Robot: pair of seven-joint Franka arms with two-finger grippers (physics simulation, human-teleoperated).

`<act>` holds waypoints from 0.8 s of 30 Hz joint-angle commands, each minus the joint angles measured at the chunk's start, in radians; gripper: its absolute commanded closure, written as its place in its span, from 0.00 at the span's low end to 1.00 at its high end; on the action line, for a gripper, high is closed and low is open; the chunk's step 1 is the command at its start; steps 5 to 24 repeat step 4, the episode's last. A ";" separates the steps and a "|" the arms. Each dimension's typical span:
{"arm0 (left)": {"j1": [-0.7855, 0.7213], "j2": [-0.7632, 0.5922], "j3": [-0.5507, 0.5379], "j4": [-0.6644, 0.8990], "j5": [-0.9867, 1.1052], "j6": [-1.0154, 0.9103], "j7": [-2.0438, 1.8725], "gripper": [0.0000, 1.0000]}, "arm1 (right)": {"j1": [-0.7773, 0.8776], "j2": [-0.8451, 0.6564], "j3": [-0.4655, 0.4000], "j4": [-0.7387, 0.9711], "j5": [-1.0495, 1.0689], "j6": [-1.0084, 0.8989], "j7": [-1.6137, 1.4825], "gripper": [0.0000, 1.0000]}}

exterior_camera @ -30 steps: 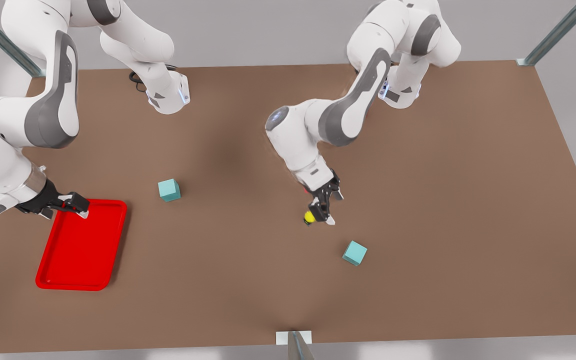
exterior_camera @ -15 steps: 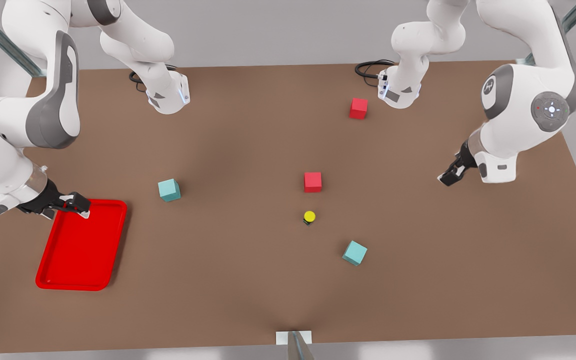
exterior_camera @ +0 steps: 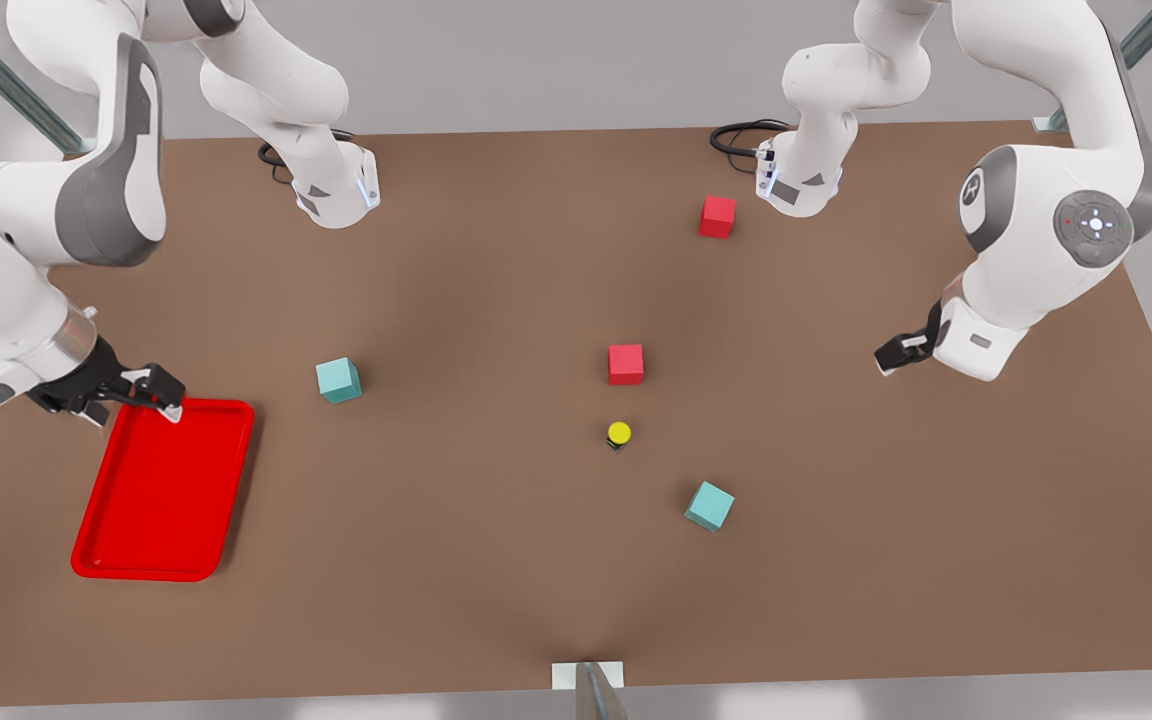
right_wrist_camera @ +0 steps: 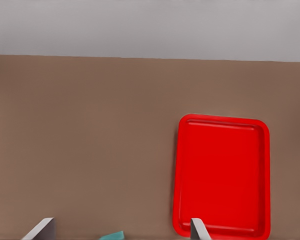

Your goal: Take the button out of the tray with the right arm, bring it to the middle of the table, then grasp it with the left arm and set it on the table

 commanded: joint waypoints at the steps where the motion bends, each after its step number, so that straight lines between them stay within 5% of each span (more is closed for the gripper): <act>1: 0.000 -0.001 -0.001 0.000 0.011 0.006 0.411 0.00 | -0.003 -0.004 0.003 -0.001 0.001 -0.008 0.007 0.00; 24: -0.001 -0.001 -0.006 0.000 0.011 0.006 0.407 0.00 | -0.003 0.001 0.003 -0.002 0.000 -0.008 0.007 0.00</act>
